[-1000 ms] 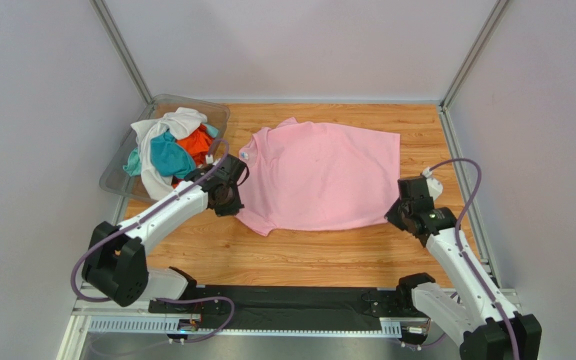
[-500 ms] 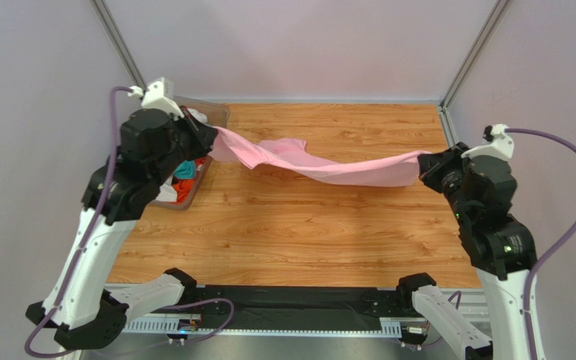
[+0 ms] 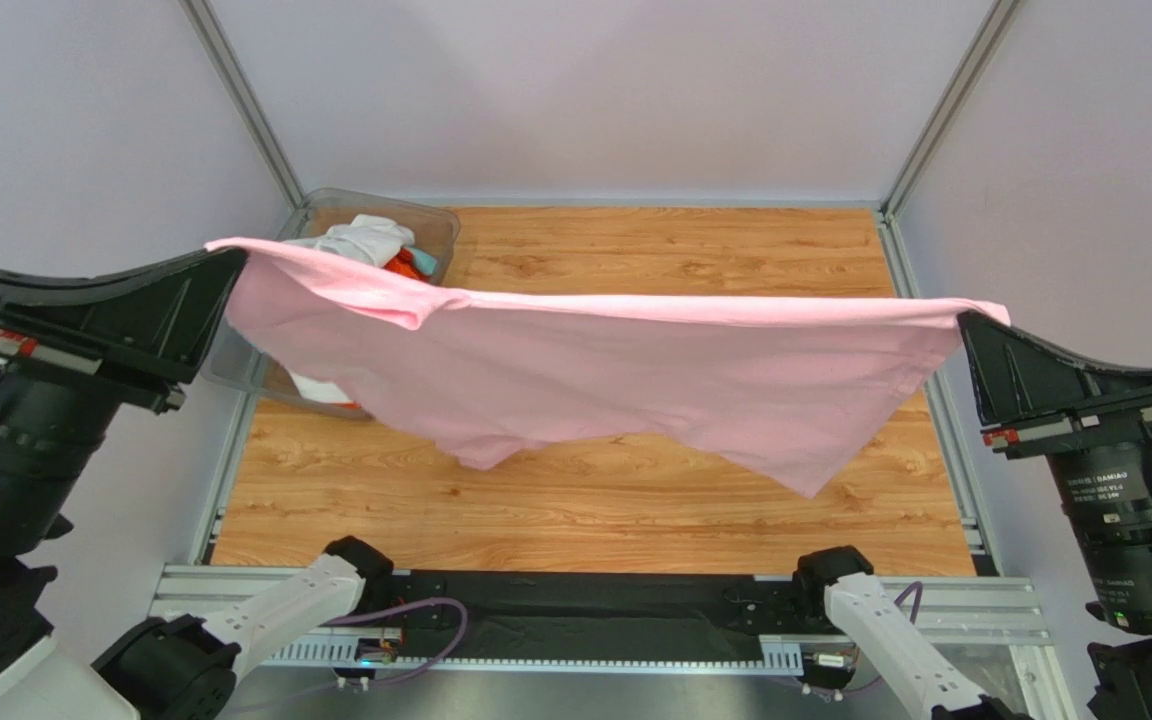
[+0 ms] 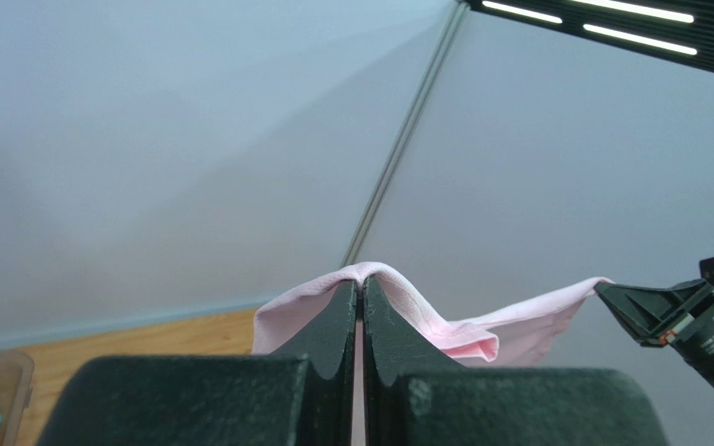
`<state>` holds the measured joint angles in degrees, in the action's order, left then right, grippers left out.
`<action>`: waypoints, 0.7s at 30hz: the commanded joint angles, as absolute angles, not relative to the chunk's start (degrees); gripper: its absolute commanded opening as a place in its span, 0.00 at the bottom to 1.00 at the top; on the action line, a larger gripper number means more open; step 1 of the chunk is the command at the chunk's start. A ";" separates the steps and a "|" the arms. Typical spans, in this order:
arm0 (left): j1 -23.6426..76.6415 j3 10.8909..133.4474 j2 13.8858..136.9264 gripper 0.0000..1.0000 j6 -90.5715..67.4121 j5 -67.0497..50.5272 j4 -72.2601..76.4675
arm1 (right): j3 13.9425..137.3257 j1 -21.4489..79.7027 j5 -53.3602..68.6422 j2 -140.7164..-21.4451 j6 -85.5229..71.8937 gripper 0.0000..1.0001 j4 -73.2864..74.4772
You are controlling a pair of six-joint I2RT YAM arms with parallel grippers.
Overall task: Fold and stack the t-shirts
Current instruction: Flatten the tshirt out
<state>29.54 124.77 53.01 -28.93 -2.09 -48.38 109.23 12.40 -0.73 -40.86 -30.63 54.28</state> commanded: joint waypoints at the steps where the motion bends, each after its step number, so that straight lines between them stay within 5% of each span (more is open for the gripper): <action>1: 29.36 125.60 54.32 0.00 -26.11 -5.10 -47.46 | 110.13 12.13 1.94 -41.57 -29.36 0.00 57.30; 11: 29.36 119.12 61.16 0.00 -22.50 5.52 -44.92 | 101.19 12.22 -6.93 -46.48 -26.73 0.00 55.11; 15: 29.27 115.40 70.45 0.00 -18.91 19.56 -41.92 | 97.13 12.22 -14.92 -53.42 -25.14 0.00 52.74; 21: 25.50 114.88 86.20 0.00 -18.63 21.11 -42.10 | 86.60 7.15 -13.99 -64.13 -25.74 0.00 44.84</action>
